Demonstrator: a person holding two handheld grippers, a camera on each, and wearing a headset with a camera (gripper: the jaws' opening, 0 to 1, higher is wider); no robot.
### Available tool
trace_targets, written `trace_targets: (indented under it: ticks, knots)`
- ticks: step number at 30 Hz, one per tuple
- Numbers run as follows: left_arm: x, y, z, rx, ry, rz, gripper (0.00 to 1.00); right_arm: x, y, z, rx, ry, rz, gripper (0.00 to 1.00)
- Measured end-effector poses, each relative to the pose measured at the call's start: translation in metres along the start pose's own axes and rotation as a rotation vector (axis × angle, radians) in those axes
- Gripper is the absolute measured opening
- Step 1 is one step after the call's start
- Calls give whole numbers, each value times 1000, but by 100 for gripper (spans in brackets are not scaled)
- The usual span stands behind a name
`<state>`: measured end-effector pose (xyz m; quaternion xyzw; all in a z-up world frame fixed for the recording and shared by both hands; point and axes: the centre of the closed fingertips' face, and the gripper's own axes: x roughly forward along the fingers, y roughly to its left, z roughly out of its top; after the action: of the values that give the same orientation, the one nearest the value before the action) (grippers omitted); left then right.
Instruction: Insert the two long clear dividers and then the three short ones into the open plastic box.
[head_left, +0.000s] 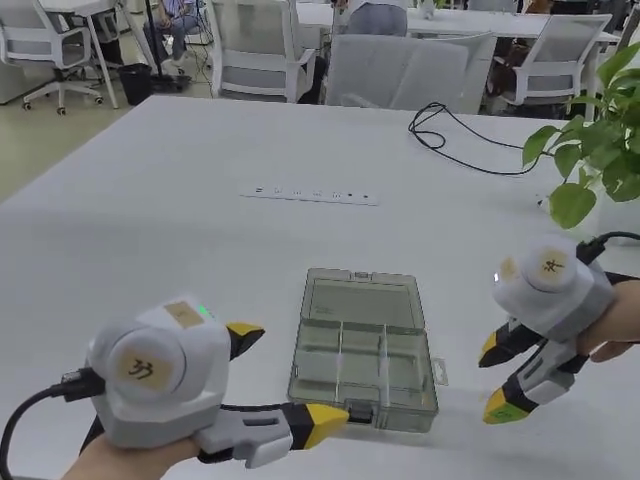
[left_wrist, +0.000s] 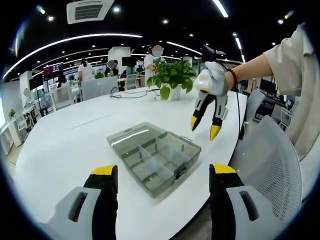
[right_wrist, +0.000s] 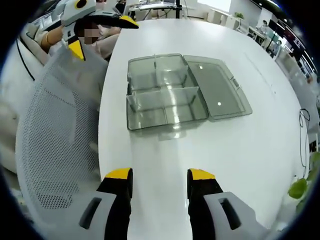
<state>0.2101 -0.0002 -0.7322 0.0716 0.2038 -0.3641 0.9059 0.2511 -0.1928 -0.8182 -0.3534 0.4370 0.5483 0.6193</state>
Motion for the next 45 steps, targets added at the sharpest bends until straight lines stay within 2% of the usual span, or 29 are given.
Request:
trace_targets:
  ticks: [8,17,31,36,41,45]
  knots:
    - [1,-1,1,8,6,6,74,4,-4,-22,-2,28,3,45]
    - [2,2,1,-3,1,26,72,9,-8,-48,-54,104,-2,44]
    - [3,-1,0,0,12,42,70,10,-14,-69,-64,126,-1,41]
    - [3,-3,-1,7,21,42,69,10,-15,-68,-70,111,-6,39]
    - [4,-4,0,5,20,49,69,9,-15,-70,-120,127,-23,38]
    - [4,-4,-1,10,28,53,68,8,-16,-71,-107,121,-22,34]
